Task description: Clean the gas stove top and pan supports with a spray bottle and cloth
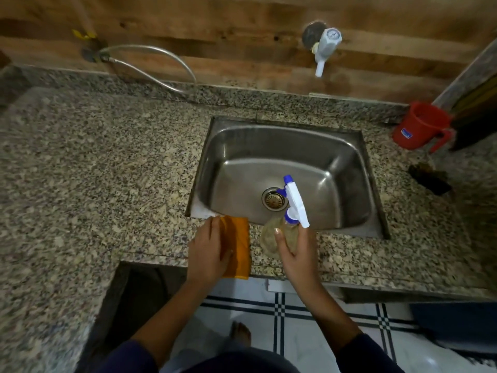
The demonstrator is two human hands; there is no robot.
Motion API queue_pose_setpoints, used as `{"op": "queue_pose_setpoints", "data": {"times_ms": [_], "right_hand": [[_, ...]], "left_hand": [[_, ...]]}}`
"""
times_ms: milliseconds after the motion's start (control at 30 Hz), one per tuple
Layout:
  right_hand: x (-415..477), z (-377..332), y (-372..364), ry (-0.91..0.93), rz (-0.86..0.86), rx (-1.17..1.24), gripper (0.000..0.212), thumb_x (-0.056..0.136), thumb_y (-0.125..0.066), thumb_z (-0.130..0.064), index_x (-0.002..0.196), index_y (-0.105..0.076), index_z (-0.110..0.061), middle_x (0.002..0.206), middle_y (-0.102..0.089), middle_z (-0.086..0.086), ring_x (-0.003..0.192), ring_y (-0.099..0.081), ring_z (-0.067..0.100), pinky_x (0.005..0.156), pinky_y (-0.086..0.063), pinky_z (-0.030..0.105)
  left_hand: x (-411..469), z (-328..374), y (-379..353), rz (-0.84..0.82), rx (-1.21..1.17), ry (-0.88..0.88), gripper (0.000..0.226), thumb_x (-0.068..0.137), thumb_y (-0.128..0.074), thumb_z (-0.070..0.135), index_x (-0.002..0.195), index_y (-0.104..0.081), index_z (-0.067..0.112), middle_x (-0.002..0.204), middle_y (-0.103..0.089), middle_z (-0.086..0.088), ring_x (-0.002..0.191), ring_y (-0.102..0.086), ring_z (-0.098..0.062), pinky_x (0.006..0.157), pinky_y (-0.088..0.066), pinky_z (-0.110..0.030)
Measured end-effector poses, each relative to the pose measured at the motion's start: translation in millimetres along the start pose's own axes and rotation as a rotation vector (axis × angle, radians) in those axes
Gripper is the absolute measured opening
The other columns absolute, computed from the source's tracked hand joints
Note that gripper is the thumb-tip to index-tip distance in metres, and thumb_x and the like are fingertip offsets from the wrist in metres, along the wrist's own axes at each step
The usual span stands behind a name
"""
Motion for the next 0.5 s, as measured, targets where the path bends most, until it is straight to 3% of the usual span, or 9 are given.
{"op": "queue_pose_setpoints", "data": {"times_ms": [100, 200, 267, 433, 500], "right_hand": [[-3, 8, -4, 0.038, -0.031, -0.052, 0.046, 0.095, -0.059, -0.030, 0.134, -0.038, -0.020, 0.116, -0.058, 0.002, 0.105, -0.055, 0.019, 0.089, -0.048, 0.036], [-7, 11, -3, 0.073, -0.032, -0.082, 0.053, 0.095, -0.061, -0.022, 0.140, -0.033, -0.020, 0.122, -0.056, 0.003, 0.111, -0.051, 0.012, 0.095, -0.041, 0.025], [-7, 11, -3, 0.073, -0.040, -0.083, 0.053, 0.096, -0.060, -0.022, 0.141, -0.034, -0.018, 0.123, -0.056, 0.004, 0.112, -0.051, 0.014, 0.095, -0.037, 0.022], [-10, 23, -8, 0.027, -0.073, -0.077, 0.055, 0.098, -0.050, -0.037, 0.143, -0.036, -0.009, 0.128, -0.055, 0.009, 0.117, -0.053, 0.022, 0.097, -0.047, 0.040], [-11, 26, -8, 0.016, -0.089, -0.062, 0.061, 0.099, -0.045, -0.043, 0.148, -0.029, -0.011, 0.132, -0.053, 0.009, 0.121, -0.053, 0.023, 0.096, -0.048, 0.046]], "left_hand": [[-14, 7, -19, -0.020, 0.032, -0.132, 0.069, 0.093, -0.052, 0.044, 0.149, -0.035, 0.007, 0.153, -0.039, -0.014, 0.140, -0.039, -0.032, 0.109, -0.039, -0.049], [-23, 5, -42, -0.188, 0.034, -0.104, 0.079, 0.095, -0.006, 0.066, 0.154, -0.023, 0.016, 0.161, -0.016, -0.001, 0.150, -0.014, -0.022, 0.119, -0.022, -0.050], [-26, 1, -49, -0.217, 0.044, -0.099, 0.088, 0.089, 0.010, 0.069, 0.155, -0.018, 0.019, 0.162, -0.010, 0.002, 0.151, -0.006, -0.020, 0.121, -0.016, -0.049], [-24, 0, -45, -0.253, 0.034, -0.078, 0.099, 0.079, 0.017, 0.076, 0.156, -0.012, 0.021, 0.164, -0.004, 0.002, 0.151, 0.000, -0.018, 0.122, -0.011, -0.048], [-24, 3, -38, -0.295, 0.028, -0.057, 0.102, 0.077, 0.008, 0.081, 0.157, -0.012, 0.021, 0.164, -0.003, 0.001, 0.152, 0.000, -0.018, 0.122, -0.009, -0.048]]}}
Point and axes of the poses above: each hand's wrist, its own x-axis towards the middle knuckle, its own y-axis out of the back of the hand, z = x × y, the point moved 5 cm from there along x, towards the middle knuckle
